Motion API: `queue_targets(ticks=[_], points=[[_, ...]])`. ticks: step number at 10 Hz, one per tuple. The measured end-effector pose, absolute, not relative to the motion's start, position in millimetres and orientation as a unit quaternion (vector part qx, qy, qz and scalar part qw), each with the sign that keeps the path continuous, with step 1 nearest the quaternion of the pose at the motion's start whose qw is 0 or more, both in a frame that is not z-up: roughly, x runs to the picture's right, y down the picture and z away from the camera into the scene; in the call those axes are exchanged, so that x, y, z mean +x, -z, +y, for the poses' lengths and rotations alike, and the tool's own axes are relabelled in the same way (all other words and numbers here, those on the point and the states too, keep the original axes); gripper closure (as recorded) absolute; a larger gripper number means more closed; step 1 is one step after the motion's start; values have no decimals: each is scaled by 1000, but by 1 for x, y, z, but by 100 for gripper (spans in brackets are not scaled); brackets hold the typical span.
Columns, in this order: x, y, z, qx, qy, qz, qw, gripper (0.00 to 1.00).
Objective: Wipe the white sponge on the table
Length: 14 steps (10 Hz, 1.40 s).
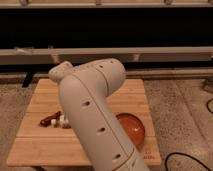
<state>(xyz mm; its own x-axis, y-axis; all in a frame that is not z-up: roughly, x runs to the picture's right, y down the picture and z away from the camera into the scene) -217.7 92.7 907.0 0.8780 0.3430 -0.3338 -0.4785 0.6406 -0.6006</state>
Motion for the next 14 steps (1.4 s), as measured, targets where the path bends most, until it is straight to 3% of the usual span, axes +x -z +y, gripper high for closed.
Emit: queue_targets(ticks=[10, 14], points=[[-177, -870, 123, -366, -197, 96, 904, 100], [-127, -849, 140, -367, -182, 98, 907, 100]])
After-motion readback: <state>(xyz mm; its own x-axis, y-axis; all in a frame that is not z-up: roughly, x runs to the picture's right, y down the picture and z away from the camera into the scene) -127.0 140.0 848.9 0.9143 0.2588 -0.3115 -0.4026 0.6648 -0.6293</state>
